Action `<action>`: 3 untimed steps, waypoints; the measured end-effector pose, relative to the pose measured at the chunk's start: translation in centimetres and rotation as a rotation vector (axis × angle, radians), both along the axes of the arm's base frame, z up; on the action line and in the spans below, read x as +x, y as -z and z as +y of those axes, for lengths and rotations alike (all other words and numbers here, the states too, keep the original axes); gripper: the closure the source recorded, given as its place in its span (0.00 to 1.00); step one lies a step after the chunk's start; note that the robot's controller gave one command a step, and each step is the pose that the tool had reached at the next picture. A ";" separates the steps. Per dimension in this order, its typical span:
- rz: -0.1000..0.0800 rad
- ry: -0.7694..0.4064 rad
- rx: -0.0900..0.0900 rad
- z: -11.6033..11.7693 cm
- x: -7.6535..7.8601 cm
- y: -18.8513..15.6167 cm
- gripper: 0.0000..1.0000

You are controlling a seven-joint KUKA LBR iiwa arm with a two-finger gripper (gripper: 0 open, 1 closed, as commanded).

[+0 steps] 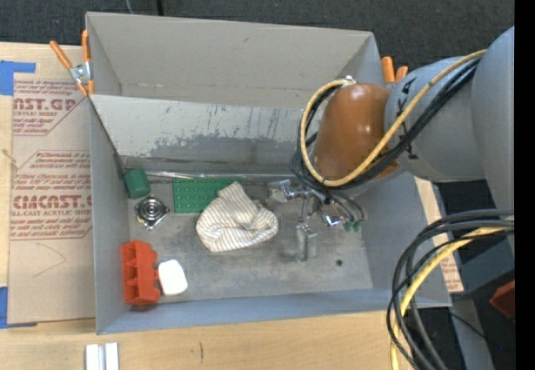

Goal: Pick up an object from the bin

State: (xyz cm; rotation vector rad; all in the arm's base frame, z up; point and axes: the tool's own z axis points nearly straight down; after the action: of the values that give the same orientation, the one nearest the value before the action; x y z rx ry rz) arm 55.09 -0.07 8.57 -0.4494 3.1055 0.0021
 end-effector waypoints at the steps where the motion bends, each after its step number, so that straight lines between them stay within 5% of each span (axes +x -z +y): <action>1: -0.003 -0.248 0.000 1.6 0.7 0.5 0.00; 2: -0.002 -0.205 -0.001 4.7 1.9 1.0 0.00; 3: -0.004 -0.045 0.001 10.4 1.5 1.2 0.00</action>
Offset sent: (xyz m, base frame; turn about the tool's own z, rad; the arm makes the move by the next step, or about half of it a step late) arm 0.0306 0.0843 -0.0157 -0.1123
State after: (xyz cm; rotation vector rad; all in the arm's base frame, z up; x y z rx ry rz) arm 56.58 10.36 7.33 -0.5187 3.0907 0.0025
